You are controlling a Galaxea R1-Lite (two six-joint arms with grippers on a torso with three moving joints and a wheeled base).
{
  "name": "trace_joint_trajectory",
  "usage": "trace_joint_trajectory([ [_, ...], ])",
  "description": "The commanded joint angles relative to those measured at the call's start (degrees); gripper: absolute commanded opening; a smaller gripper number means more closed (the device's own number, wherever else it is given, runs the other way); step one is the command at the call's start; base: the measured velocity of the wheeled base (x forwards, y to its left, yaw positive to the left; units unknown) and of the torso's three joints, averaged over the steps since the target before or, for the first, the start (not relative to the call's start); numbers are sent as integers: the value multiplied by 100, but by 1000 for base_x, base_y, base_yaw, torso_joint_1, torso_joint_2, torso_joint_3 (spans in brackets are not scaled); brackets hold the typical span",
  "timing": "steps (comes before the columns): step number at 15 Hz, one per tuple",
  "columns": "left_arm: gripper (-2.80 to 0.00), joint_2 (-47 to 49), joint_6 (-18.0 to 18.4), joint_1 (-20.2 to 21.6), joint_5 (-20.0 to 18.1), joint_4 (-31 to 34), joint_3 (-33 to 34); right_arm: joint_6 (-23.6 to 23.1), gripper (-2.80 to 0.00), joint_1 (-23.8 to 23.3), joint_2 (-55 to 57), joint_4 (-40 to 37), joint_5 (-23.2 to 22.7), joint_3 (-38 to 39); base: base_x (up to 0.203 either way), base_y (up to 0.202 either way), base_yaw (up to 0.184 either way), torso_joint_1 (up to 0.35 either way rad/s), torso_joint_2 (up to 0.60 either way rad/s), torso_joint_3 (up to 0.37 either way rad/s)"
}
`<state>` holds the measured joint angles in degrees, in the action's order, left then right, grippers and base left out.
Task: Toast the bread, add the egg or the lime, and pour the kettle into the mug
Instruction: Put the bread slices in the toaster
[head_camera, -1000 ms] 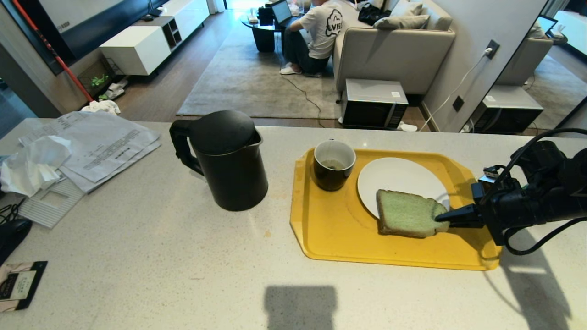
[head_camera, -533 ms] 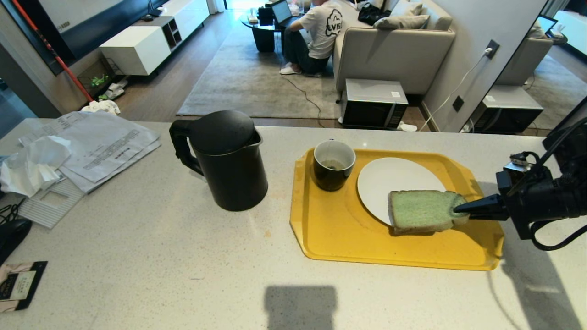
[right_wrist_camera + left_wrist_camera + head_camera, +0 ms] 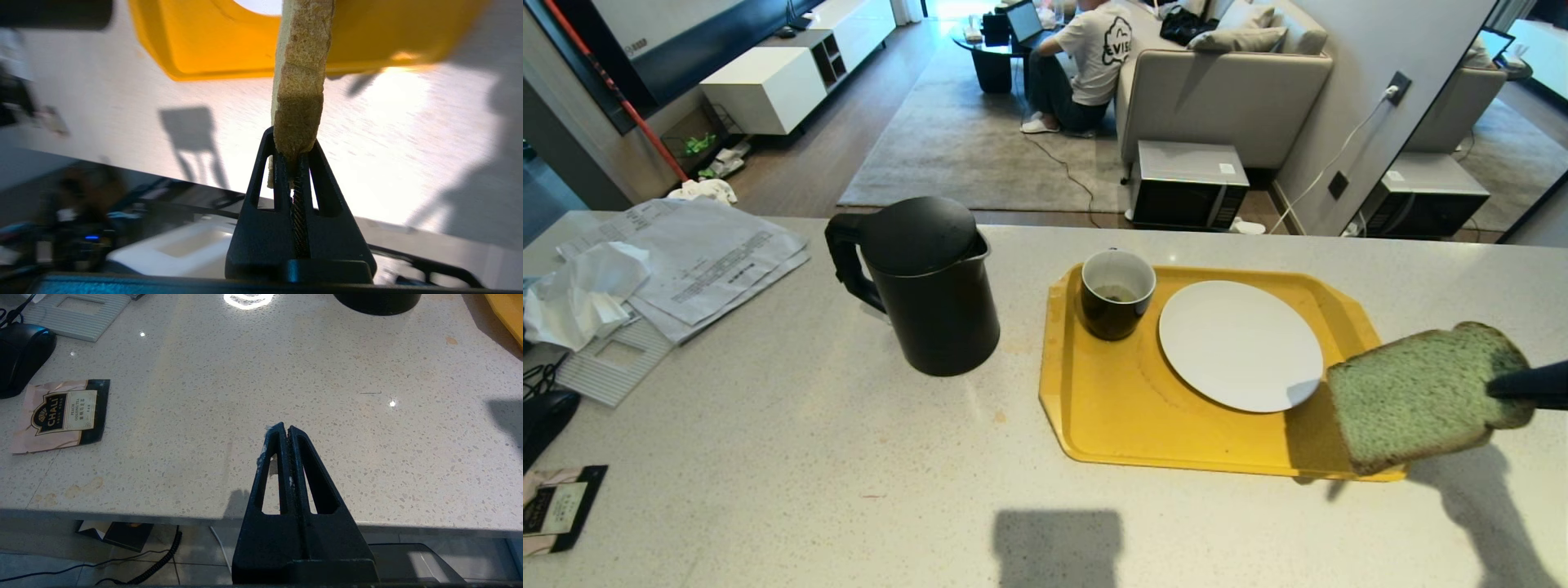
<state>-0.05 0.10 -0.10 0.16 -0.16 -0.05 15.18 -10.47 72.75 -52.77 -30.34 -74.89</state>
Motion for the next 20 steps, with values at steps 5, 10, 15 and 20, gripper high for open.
trace_joint_trajectory([
  [5,-280,5,-1,1,2,-2,-4,-2396,-280,1,-1883,-888,1805,149,0,0,0,0,0,0],
  [10,-280,5,-1,1,2,-2,-4,-2577,-280,1,-1843,-910,2182,-51,0,0,0,0,0,0],
  [15,-280,5,-1,1,2,-2,-4,-2625,-280,-8,-1808,-906,2234,-70,0,0,0,96,-186,-76],
  [20,-280,5,-1,1,2,-2,-3,-2634,-280,-8,-1799,-894,2234,-79,1,-10,161,177,-314,-143],
])
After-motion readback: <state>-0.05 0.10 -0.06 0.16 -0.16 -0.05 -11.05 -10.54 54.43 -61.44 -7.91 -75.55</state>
